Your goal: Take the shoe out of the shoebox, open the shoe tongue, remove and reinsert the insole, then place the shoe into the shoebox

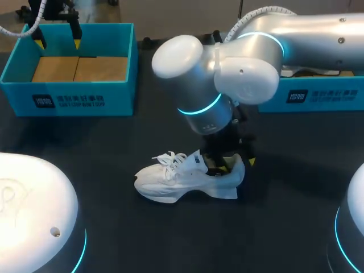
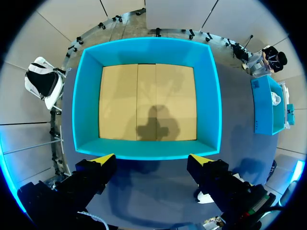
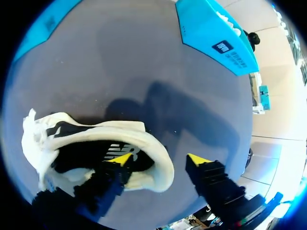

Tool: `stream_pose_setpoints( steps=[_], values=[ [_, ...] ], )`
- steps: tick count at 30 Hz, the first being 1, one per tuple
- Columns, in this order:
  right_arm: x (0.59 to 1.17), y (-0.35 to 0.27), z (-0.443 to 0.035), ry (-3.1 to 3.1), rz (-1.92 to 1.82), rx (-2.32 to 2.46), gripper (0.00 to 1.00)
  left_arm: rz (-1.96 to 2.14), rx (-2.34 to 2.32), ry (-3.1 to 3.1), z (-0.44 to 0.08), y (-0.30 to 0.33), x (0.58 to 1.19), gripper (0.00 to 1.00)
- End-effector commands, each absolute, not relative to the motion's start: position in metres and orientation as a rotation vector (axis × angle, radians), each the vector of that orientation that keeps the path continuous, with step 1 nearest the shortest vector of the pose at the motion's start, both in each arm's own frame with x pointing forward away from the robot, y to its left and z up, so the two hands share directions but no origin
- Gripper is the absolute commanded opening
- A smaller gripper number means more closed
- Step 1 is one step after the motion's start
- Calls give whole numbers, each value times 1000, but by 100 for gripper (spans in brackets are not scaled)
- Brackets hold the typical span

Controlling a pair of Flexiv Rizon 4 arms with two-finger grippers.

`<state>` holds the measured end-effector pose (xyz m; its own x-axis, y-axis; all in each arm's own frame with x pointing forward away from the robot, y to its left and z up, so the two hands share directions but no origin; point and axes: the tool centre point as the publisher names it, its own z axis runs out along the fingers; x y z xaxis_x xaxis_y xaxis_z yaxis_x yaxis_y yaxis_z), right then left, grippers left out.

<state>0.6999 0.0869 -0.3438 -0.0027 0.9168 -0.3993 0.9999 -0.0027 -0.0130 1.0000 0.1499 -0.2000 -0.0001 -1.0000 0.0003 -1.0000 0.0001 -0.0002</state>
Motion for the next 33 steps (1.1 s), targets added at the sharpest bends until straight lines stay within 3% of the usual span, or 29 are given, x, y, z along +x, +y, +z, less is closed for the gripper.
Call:
stream_pose_setpoints(
  steps=[1, 12, 18, 33],
  values=[
    [693, 88, -322, 2019, -401, 1973, 100, 0, 2221, -2222, -200, 150, 1000, 100],
    [696, 99, -279, 2188, -350, 1798, 100, 0, 2221, -2222, -200, 150, 1000, 100],
    [685, 135, -259, 2646, -207, 1272, 100, 0, 2221, -2222, -200, 150, 1000, 100],
    [685, 135, -259, 2646, -207, 1272, 100, 0, 2221, -2222, -200, 150, 1000, 100]
  ],
)
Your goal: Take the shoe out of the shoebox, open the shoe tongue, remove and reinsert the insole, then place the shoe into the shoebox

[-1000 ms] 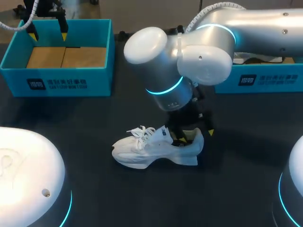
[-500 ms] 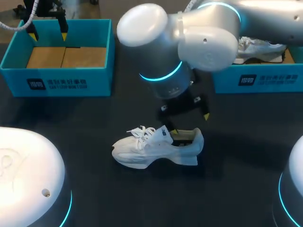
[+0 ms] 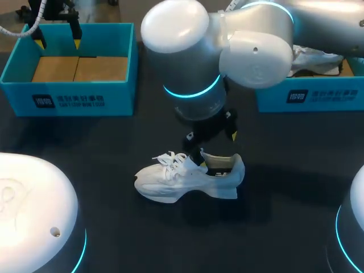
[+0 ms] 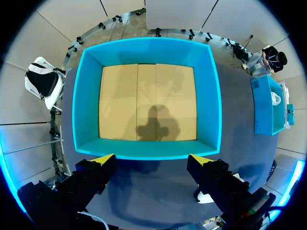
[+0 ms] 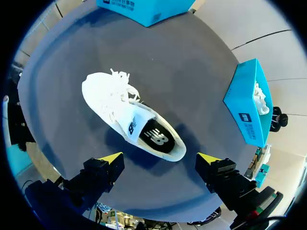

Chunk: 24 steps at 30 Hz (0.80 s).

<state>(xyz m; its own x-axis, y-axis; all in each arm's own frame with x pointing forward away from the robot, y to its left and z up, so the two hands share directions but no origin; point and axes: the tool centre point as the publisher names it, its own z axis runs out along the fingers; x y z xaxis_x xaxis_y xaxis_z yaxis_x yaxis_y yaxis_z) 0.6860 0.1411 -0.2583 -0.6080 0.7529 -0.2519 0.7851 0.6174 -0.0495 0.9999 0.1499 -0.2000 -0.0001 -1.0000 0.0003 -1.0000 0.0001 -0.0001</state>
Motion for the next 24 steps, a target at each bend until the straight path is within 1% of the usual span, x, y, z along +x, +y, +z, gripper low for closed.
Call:
stream_pose_setpoints(
  steps=[1, 2, 3, 5, 8, 11, 18, 24],
  values=[
    [685, 135, -259, 2646, -207, 1272, 100, 0, 2221, -2222, -200, 150, 1000, 100],
    [685, 135, -259, 2646, -207, 1272, 100, 0, 2221, -2222, -200, 150, 1000, 100],
    [683, 133, -258, 2721, -129, 1139, 100, 0, 2221, -2222, -200, 150, 1000, 100],
    [679, 123, -257, 2801, 82, 1047, 100, 0, 2221, -2222, -200, 150, 1000, 100],
    [677, 110, -260, 2905, 181, 889, 100, 0, 2221, -2222, -200, 150, 1000, 100],
    [677, 103, -257, 2955, 248, 775, 100, 0, 2221, -2222, -200, 150, 1000, 100],
    [678, 96, -261, 3074, 226, 516, 100, 0, 2221, -2222, -200, 150, 1000, 100],
    [680, 94, -265, 3076, 357, 279, 100, 0, 2221, -2222, -200, 150, 1000, 100]
  ],
)
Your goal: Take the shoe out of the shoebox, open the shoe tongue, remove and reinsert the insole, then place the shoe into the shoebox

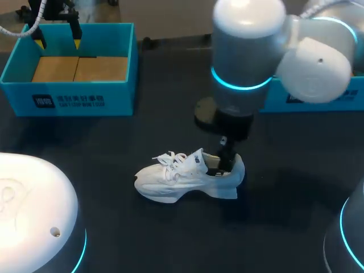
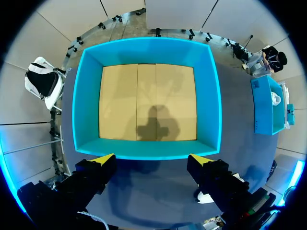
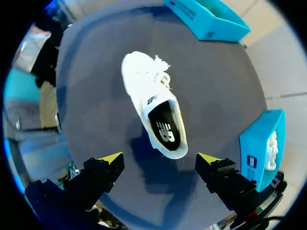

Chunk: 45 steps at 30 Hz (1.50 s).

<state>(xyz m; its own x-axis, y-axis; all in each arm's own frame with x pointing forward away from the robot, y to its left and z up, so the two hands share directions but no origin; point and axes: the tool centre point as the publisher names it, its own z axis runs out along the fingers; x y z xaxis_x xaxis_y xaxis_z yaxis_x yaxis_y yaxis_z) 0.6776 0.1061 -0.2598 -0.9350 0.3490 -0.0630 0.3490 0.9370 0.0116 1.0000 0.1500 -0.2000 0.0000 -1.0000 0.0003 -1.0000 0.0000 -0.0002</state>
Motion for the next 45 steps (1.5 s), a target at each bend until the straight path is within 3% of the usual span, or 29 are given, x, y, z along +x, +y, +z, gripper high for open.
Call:
stream_pose_setpoints(
  steps=[1, 24, 25, 45],
  values=[
    [680, 93, -265, 3071, 390, 244, 100, 0, 2221, -2222, -200, 150, 1000, 100],
    [689, 88, -265, 3016, 474, 256, 100, 0, 2221, -2222, -200, 150, 1000, 100],
    [690, 87, -267, 3010, 623, 259, 100, 0, 2221, -2222, -200, 150, 1000, 100],
    [710, 56, -302, 2947, 1130, -8, 100, 0, 2221, -2222, -200, 150, 1000, 100]
  ],
)
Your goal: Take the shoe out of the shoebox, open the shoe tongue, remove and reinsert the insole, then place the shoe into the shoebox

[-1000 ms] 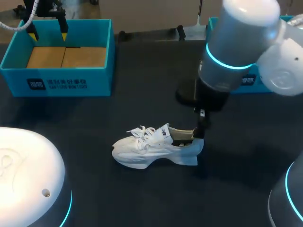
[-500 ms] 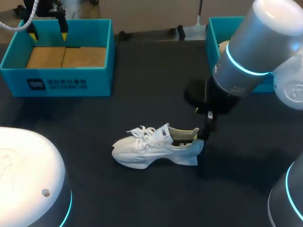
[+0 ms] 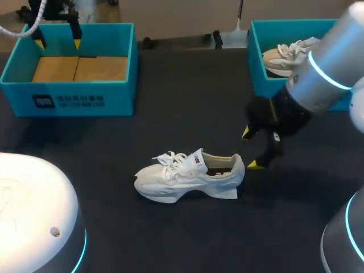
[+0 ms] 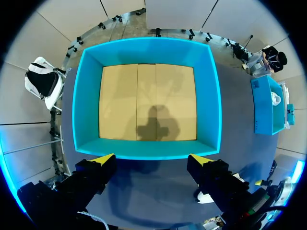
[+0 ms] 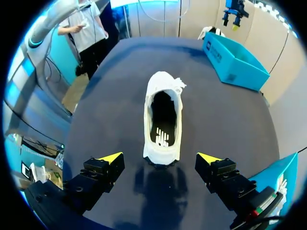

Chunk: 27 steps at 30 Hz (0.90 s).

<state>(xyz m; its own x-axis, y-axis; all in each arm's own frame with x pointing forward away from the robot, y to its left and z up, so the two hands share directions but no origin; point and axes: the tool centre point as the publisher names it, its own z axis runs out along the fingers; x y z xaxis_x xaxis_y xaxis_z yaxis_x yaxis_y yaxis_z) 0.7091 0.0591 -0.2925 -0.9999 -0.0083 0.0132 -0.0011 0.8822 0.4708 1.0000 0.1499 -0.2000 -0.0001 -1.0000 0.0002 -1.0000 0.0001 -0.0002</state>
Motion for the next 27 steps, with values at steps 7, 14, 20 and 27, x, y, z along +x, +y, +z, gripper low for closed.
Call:
stream_pose_setpoints(
  steps=[7, 14, 20, 27],
  values=[
    [711, 54, -316, -2851, -1289, 21, 100, 0, 2221, -2222, -200, 150, 1000, 100],
    [712, 46, -337, -2828, -1349, -27, 100, 0, 2221, -2222, -200, 150, 1000, 100],
    [715, 37, -355, -2851, -1375, -78, 100, 0, 2221, -2222, -200, 150, 1000, 100],
    [717, 25, -374, -2860, -1358, -133, 100, 0, 2221, -2222, -200, 150, 1000, 100]
  ],
)
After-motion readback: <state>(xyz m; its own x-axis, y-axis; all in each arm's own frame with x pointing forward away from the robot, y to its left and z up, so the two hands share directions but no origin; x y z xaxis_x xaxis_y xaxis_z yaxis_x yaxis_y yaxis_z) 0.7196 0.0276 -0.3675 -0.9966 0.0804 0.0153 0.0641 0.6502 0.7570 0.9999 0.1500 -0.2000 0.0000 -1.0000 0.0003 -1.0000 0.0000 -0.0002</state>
